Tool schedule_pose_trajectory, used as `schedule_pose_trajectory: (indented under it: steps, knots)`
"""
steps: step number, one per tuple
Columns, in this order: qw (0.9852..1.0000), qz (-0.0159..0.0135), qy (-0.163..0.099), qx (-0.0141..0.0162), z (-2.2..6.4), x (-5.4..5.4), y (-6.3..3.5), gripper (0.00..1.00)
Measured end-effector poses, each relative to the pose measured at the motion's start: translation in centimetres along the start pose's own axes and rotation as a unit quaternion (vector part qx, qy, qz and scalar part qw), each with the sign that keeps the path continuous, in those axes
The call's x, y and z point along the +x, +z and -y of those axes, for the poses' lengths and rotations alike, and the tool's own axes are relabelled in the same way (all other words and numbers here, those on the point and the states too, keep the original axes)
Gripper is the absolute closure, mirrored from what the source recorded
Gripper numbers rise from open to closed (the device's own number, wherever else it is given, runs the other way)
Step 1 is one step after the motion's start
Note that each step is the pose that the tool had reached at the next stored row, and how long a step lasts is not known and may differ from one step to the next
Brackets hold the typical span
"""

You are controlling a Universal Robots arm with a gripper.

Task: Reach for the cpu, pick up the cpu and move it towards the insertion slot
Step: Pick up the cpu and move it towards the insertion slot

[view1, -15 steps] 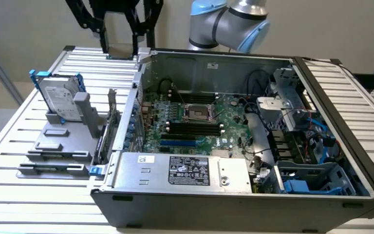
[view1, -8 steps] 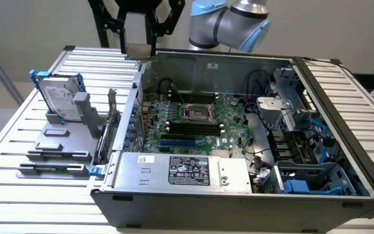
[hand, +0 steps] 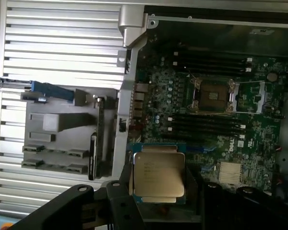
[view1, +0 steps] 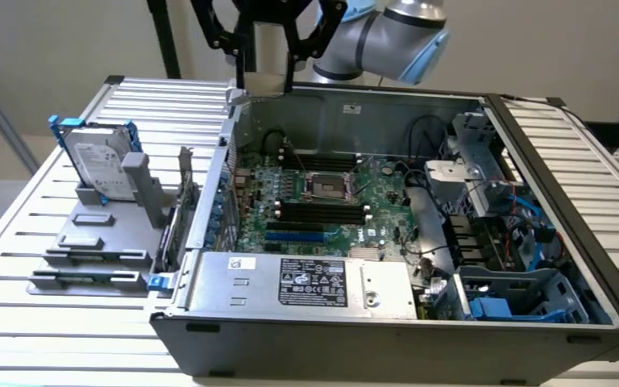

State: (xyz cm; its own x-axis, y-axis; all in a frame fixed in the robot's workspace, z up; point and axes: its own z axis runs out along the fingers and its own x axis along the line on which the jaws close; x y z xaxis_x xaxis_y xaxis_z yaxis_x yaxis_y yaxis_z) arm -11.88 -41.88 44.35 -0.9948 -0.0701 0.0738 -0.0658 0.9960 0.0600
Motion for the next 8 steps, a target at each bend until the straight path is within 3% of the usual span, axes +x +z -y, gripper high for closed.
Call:
schedule_pose_trajectory:
  steps: [8]
  knots:
    - [1.0000, 0.0000, 0.000, 0.0001, -2.55, -2.7, 1.33, 0.46]
